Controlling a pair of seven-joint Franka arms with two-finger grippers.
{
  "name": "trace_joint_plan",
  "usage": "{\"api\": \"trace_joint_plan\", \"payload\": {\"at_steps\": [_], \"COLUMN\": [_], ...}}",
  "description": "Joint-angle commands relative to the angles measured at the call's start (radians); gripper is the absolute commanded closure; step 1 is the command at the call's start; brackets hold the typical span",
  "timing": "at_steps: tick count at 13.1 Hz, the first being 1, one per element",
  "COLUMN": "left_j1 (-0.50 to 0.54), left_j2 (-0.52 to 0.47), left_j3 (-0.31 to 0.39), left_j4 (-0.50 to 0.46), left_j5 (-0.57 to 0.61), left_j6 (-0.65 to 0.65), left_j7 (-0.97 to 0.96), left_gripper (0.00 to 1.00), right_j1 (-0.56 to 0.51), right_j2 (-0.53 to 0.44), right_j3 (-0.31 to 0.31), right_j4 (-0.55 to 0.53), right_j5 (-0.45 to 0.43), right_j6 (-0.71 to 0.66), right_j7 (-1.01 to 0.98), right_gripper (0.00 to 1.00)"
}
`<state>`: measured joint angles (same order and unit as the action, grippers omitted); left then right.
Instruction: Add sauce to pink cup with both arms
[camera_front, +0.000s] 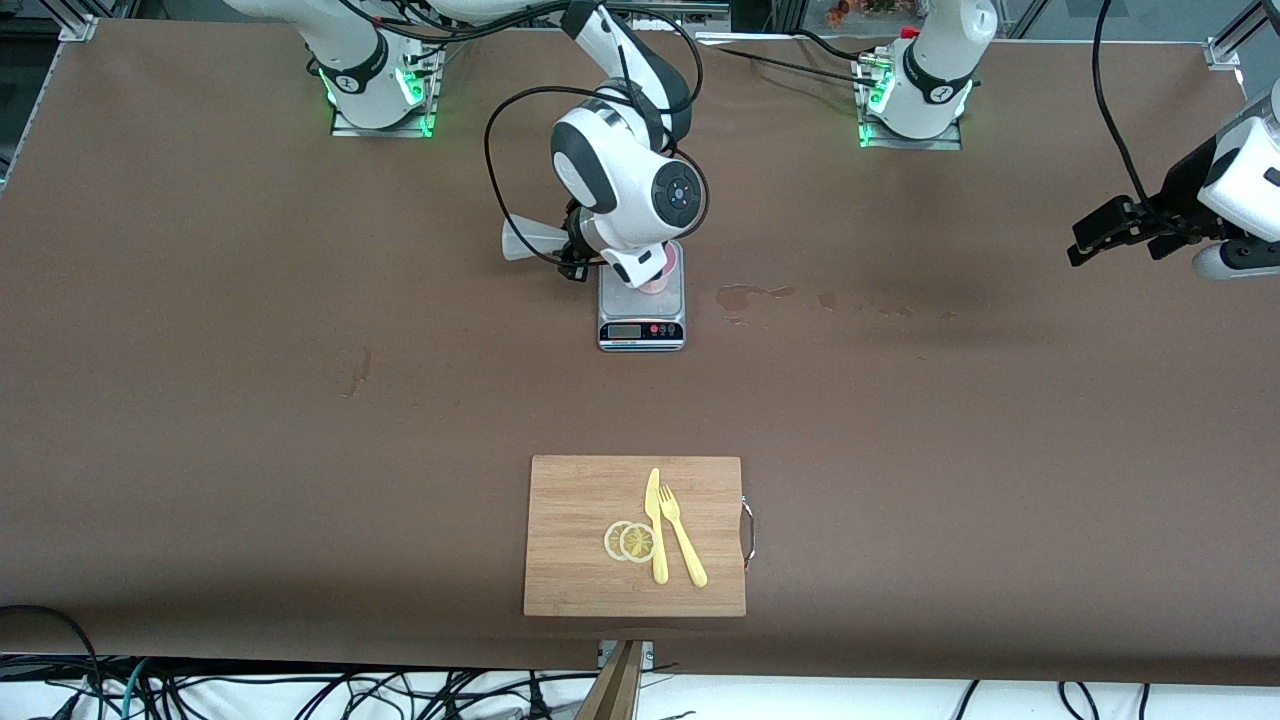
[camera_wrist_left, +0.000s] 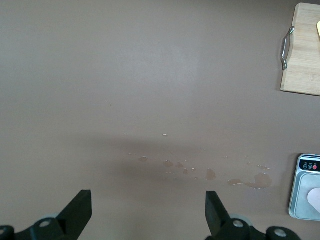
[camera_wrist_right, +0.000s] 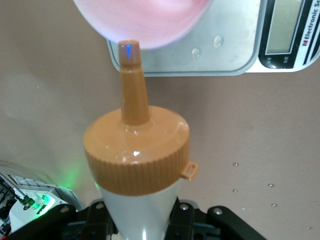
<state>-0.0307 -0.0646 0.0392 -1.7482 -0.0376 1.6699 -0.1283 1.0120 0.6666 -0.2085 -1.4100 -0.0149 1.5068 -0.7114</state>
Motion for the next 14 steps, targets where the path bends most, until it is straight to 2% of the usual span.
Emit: {"api": "trace_joint_plan", "payload": {"at_steps": [1, 4, 9, 14], "left_j1": [0.005, 0.005, 0.005, 0.005], "left_j2": [-0.007, -0.007, -0.007, -0.007], "left_j3": [-0.004, -0.004, -0.004, -0.004], "left_j4": [0.010, 0.010, 0.010, 0.010], "left_j5": [0.015, 0.015, 0.018, 0.018], "left_j6": [-0.018, -0.018, -0.018, -0.018], "left_j7": [0.029, 0.027, 0.027, 0.029], "left_gripper": [0.00, 0.00, 0.00, 0.00], "right_j1": [-0.010, -0.012, -0.012, -0.012], "right_j2": [0.019, 0.048, 0.056, 0.057], "right_j3": [-0.002, -0.003, -0.006, -0.008], "right_j4": [0.052, 0.095, 0.101, 0.118], "right_j5": [-0.016, -0.016, -0.016, -0.016], "right_j6": [-0.048, -0.062, -0.063, -0.094], "right_j7": [0.009, 0.009, 0.007, 0.006], "right_gripper": [0.88, 0.91, 0.99, 1.00]}}
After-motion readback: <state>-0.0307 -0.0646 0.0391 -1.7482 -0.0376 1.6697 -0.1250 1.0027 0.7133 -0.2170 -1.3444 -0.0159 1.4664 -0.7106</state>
